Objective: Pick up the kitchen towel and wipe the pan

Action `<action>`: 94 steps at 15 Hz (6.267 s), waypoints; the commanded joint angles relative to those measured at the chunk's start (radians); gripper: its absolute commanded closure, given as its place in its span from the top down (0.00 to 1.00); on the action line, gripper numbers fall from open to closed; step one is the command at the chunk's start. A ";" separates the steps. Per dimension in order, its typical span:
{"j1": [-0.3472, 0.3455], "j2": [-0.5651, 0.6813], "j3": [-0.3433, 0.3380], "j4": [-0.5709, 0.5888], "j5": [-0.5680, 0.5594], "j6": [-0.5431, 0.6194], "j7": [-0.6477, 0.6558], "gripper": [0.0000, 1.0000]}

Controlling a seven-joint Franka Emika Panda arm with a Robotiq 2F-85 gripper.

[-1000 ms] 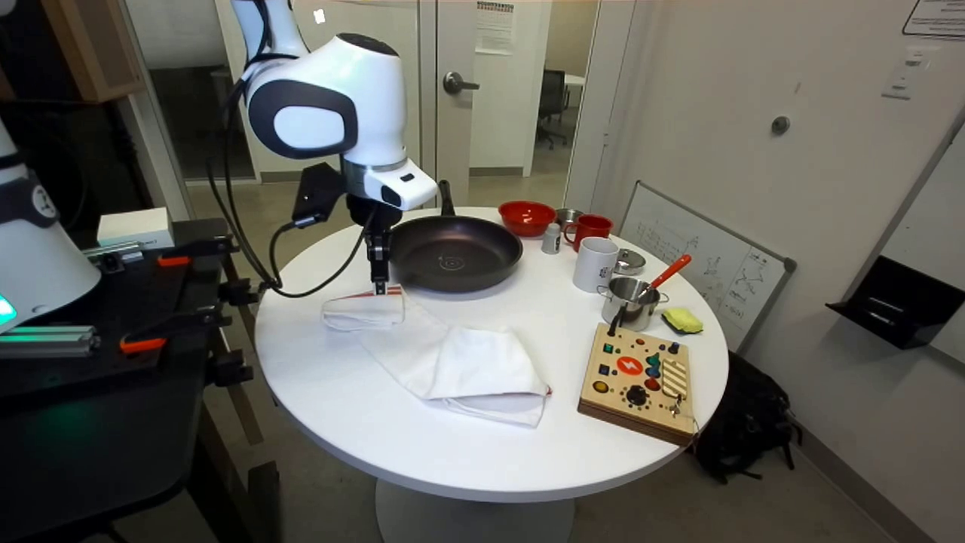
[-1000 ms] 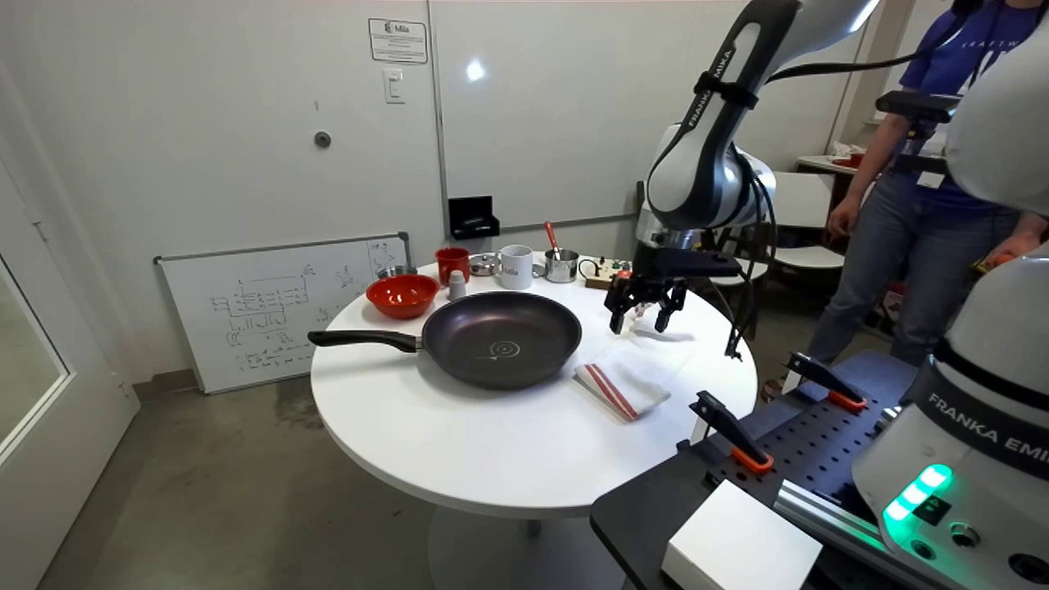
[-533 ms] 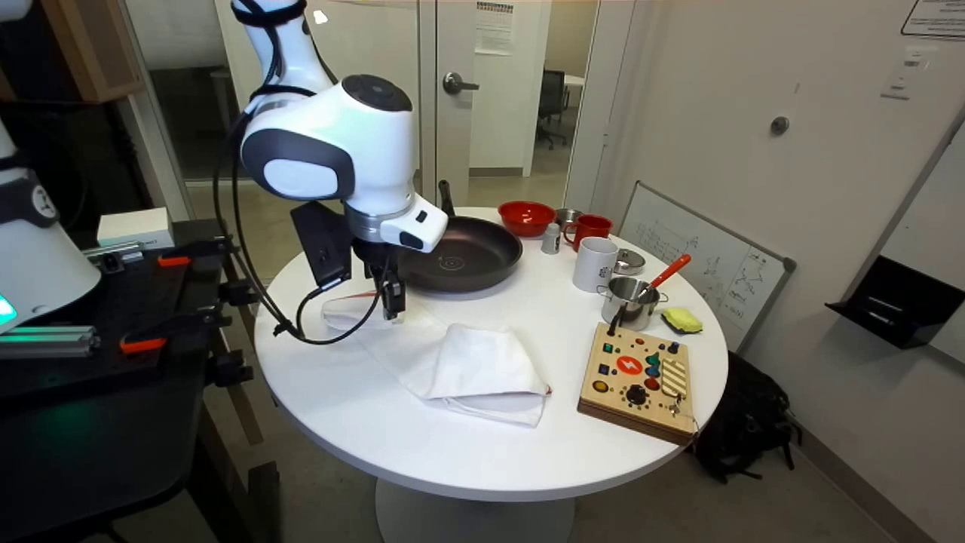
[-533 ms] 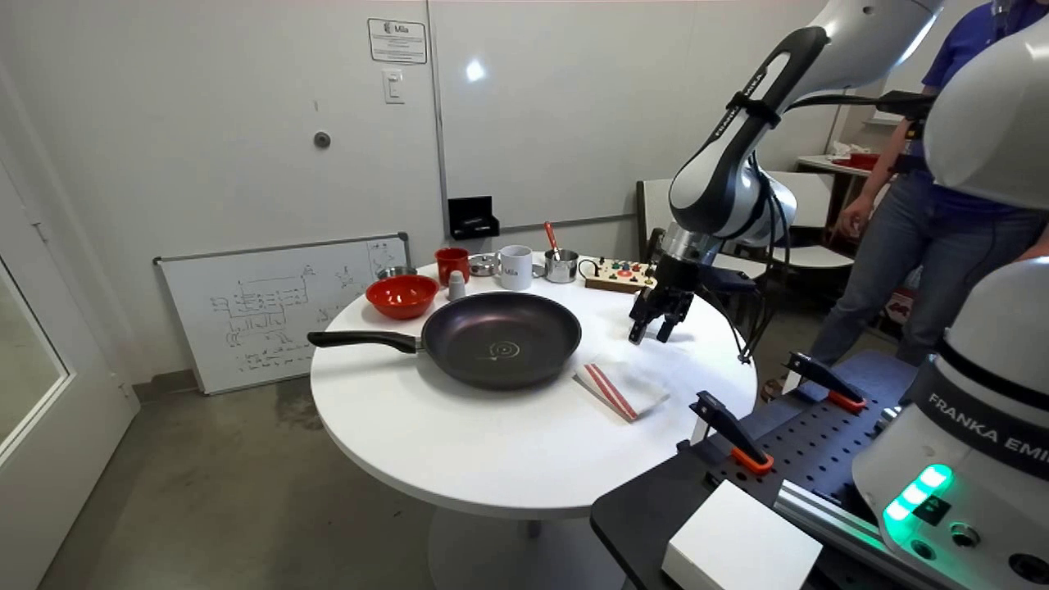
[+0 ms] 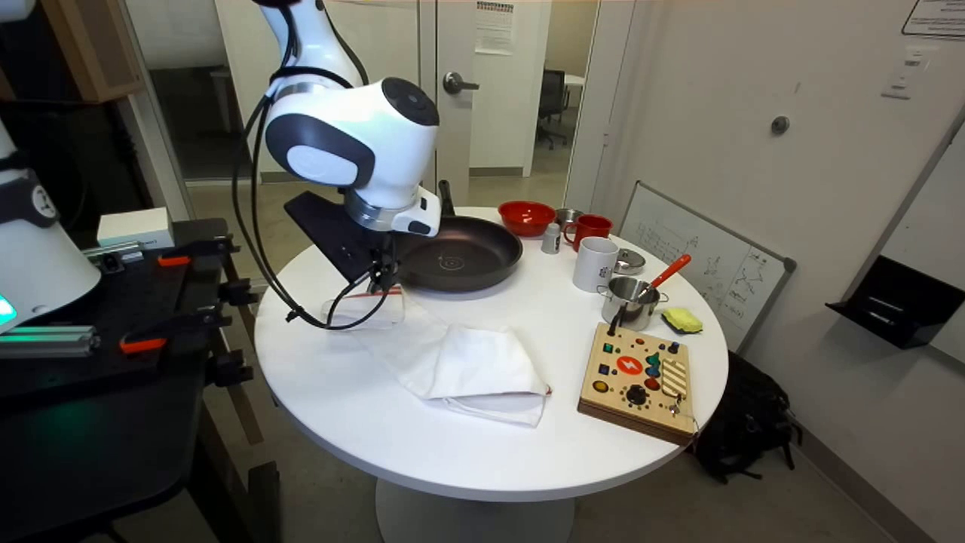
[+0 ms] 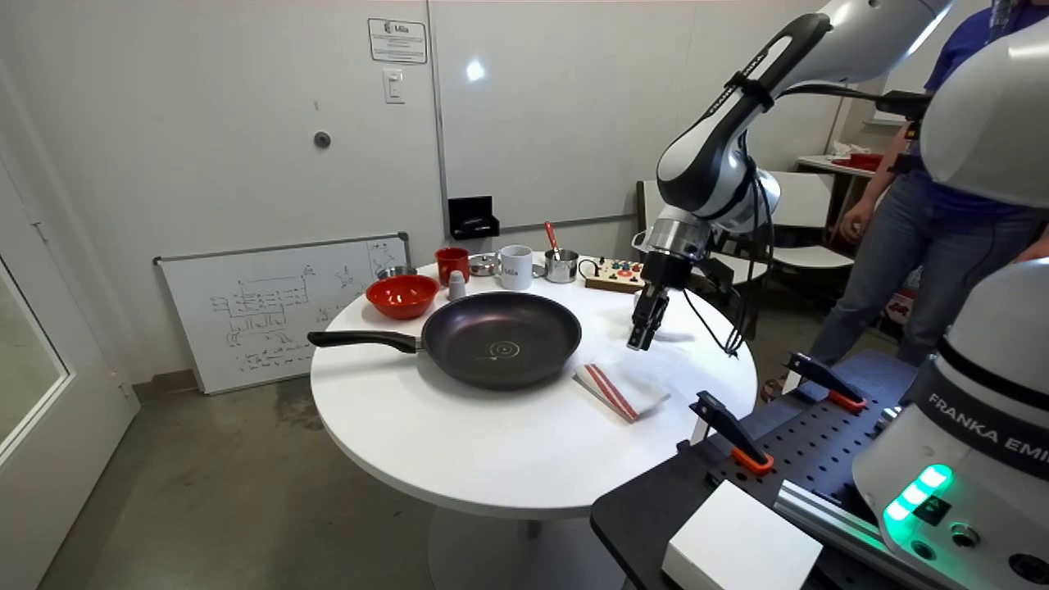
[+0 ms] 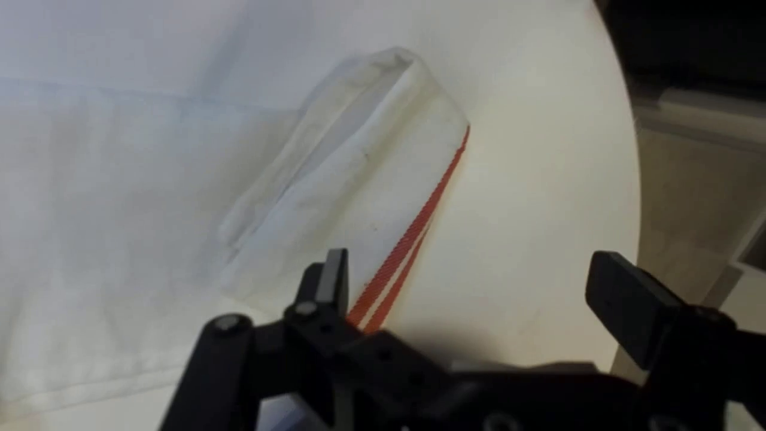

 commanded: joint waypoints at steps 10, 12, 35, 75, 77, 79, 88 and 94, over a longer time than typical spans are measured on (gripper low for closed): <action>0.254 0.045 -0.235 0.070 0.216 -0.030 -0.398 1.00; 0.295 0.047 -0.252 0.064 0.235 0.058 -0.401 1.00; 0.423 0.057 -0.356 0.101 0.222 0.197 -0.127 1.00; 0.468 0.085 -0.350 0.153 0.284 0.066 -0.132 0.05; 0.472 0.084 -0.354 0.153 0.283 0.068 -0.131 0.00; 0.475 0.084 -0.357 0.152 0.283 0.068 -0.130 0.00; 0.465 0.066 -0.324 0.148 0.302 0.059 -0.143 0.00; 0.460 0.040 -0.289 0.152 0.322 0.056 -0.151 0.00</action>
